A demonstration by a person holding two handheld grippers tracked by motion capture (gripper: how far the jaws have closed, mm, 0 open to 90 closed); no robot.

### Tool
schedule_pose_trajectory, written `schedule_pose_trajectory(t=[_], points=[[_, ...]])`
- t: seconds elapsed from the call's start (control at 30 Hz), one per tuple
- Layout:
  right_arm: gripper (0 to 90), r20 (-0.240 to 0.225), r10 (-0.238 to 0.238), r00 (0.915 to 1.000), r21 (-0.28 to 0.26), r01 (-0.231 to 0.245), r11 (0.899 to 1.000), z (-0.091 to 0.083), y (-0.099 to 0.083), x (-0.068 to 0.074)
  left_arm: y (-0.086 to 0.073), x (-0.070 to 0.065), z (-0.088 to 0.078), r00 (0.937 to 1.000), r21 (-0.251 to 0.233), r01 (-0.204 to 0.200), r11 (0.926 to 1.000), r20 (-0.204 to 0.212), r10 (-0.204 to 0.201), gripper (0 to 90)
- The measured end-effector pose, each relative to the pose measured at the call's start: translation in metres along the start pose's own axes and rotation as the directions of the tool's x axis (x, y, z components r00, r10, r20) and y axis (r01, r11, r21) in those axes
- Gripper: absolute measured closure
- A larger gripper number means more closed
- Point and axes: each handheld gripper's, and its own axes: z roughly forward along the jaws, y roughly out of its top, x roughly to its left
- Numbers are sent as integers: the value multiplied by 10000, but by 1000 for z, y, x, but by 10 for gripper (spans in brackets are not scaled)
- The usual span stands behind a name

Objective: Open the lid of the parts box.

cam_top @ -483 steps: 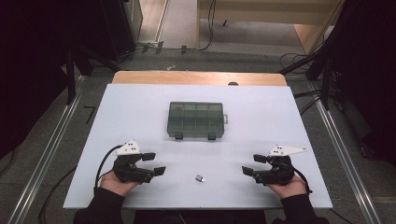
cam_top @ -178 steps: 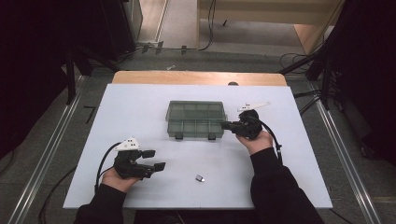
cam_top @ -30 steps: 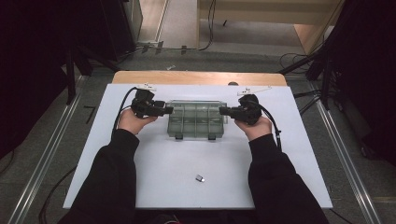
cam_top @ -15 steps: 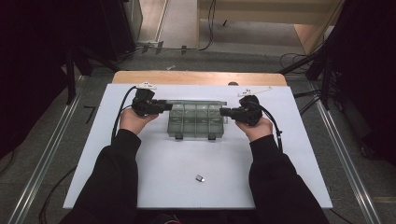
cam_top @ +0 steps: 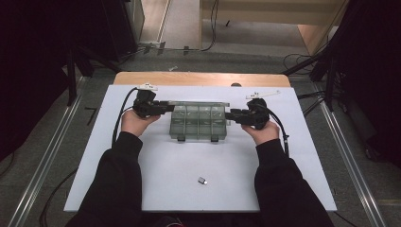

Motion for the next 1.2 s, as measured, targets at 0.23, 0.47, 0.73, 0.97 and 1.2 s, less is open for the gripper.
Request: schedule_pose_trajectory(t=[0.23, 0.47, 0.73, 0.97, 1.2], points=[[455, 350, -189, 9992, -411, 204, 9989, 8, 1, -10, 0, -1, 0, 9999, 64, -74, 10000, -80, 75, 642], [451, 353, -435, 9984, -655, 457, 9968, 13, 5, -12, 0, 1, 1, 9998, -119, 172, 9998, 51, -171, 642], [477, 690, -674, 9953, -627, 718, 9954, 19, 16, -4, 2, 0, 2, 9998, -175, 187, 9997, -96, -189, 641], [531, 836, -730, 9938, -921, 806, 9925, 16, 23, -4, 7, -3, 2, 9995, -219, 86, 9997, -311, -93, 633], [577, 801, -600, 9950, -1124, 688, 9913, 17, 27, -4, 11, -2, 2, 9992, -296, 187, 9994, -358, -197, 633]])
